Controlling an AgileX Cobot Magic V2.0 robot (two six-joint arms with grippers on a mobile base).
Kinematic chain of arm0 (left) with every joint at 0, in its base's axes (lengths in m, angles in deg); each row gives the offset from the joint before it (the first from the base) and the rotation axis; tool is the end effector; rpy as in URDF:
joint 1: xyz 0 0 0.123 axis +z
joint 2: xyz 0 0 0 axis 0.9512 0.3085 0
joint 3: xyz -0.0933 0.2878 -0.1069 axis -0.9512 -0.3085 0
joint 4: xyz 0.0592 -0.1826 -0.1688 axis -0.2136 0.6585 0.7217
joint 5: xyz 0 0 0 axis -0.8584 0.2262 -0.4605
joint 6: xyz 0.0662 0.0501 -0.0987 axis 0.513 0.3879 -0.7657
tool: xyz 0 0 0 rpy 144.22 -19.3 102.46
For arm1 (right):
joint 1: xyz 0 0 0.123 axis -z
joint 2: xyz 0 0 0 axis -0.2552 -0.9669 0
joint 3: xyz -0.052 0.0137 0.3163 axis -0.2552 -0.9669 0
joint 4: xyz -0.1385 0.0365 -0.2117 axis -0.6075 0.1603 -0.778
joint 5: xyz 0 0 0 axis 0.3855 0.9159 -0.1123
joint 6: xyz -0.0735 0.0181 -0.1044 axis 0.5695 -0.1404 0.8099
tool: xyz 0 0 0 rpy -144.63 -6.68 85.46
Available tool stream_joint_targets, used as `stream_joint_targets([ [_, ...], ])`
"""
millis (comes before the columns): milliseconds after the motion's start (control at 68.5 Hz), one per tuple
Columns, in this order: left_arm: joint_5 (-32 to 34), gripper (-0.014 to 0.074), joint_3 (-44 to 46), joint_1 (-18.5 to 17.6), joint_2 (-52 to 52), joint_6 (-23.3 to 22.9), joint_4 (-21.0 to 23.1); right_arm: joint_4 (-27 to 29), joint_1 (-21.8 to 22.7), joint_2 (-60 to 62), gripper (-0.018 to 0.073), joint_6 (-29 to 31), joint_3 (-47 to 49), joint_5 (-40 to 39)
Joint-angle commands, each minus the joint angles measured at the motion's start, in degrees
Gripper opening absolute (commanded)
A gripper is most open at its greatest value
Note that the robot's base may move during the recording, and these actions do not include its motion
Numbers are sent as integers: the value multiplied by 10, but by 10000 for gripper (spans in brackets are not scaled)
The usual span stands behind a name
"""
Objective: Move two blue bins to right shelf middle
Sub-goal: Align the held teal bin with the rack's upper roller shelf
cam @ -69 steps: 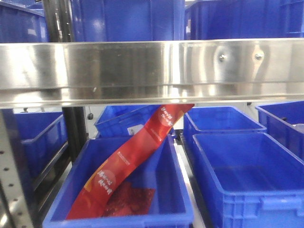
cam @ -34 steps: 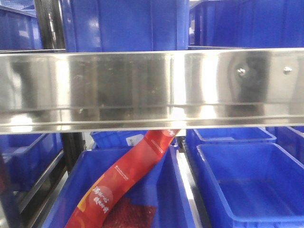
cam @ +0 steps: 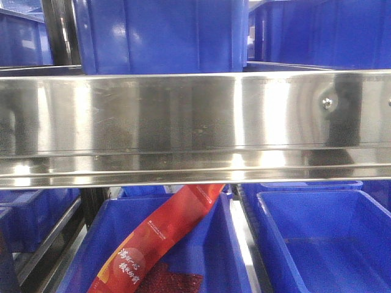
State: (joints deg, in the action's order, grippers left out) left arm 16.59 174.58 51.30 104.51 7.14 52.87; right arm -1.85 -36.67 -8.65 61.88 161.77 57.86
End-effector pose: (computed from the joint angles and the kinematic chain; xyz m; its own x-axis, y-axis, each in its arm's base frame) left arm 0.2851 -0.1282 0.5116 -0.4954 -0.0602 -0.8666 0.3691 0.8885 -0.2727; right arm 0.2990 0.1367 0.5032 -0.5456 -0.0235 -0.8377 -0.3727 0.9022 0.2174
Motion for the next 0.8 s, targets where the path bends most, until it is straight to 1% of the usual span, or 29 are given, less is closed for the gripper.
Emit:
stream_joint_targets([
  [0,55,-111,9,-6,-8,6,51,39,-5,6,-154,8,9,-47],
  [788,61,-111,9,-6,-8,6,51,39,-5,6,-154,8,9,-47],
])
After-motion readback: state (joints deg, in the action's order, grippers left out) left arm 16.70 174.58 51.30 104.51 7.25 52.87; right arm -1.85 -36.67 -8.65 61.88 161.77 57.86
